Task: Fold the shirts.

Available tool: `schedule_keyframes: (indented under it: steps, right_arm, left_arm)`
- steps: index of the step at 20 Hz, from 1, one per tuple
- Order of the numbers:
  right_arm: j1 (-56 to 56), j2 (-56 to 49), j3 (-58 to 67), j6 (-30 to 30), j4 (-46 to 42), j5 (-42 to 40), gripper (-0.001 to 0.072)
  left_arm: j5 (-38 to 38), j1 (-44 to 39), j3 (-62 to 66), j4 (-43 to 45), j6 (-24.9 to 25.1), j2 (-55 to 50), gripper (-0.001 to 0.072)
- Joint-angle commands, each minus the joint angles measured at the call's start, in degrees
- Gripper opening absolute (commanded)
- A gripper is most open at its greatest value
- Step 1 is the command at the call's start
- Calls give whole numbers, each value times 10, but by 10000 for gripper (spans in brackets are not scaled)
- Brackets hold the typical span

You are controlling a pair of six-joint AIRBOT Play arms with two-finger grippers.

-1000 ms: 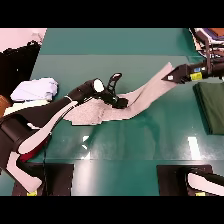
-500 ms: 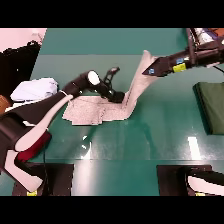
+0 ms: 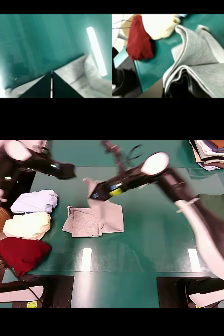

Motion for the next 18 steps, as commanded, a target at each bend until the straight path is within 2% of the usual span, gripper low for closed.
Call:
schedule_keyframes:
  steps: [1, 2, 3, 5, 8, 10, 15, 16, 17, 18]
  right_arm:
    - [84, -96, 43, 0, -1, -103, 243]
    - [95, -120, 56, 0, -1, -98, 337]
    - [103, -141, 75, 0, -1, -71, 353]
    - [98, -163, 109, 0, -12, 16, 331]
    - [54, -140, 89, 34, -90, 99, 325]
    - [12, -94, 19, 40, -129, 103, 326]
    - [-121, 28, -210, 52, -136, 52, 334]
    - [-143, 43, -250, 52, -135, 33, 460]
    - [-162, 54, -287, 52, -135, 15, 673]
    - [-178, 57, -315, 52, -122, 3, 697]
  left_arm:
    - [-28, 78, 4, 37, 0, 58, 25]
    - [-35, 91, 4, 37, 0, 65, 25]
    - [-43, 100, 4, 37, 0, 69, 24]
    - [-58, 106, 4, 38, 0, 71, 25]
    - [-72, 105, 4, 32, 0, 71, 24]
    - [-83, 105, 4, 29, 0, 71, 25]
    - [-82, 105, 3, 20, 0, 70, 25]
    - [-78, 105, 2, 19, 0, 70, 24]
    - [-78, 105, 2, 19, 0, 70, 25]
    - [-78, 105, 2, 19, 0, 70, 25]
